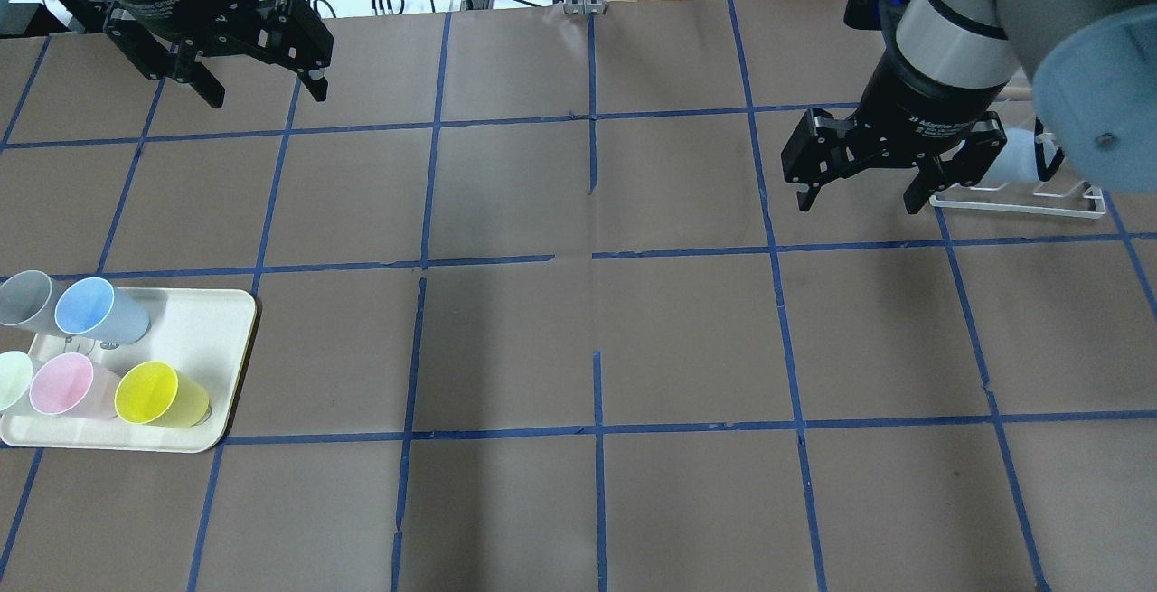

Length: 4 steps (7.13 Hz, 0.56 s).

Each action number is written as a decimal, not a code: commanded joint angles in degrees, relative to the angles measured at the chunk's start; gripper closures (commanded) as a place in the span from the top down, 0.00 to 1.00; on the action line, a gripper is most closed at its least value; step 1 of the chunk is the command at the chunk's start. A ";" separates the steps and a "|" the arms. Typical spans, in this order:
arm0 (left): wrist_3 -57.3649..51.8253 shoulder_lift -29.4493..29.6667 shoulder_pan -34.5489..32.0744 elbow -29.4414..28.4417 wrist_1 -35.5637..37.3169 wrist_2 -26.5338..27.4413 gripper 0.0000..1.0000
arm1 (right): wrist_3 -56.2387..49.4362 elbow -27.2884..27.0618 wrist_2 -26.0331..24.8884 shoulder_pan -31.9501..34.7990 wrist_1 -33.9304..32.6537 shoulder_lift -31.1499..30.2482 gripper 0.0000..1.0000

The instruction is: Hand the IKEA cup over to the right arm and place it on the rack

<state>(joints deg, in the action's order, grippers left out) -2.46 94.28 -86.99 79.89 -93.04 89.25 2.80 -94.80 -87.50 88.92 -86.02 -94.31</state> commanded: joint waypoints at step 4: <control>0.00 0.38 0.06 -0.44 -0.03 1.80 1.00 | -0.17 1.37 -0.56 -3.75 3.85 -1.31 1.00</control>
<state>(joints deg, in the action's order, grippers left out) -2.46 94.75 -86.93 79.37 -93.08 91.00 2.37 -93.40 -87.74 85.21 -82.31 -95.20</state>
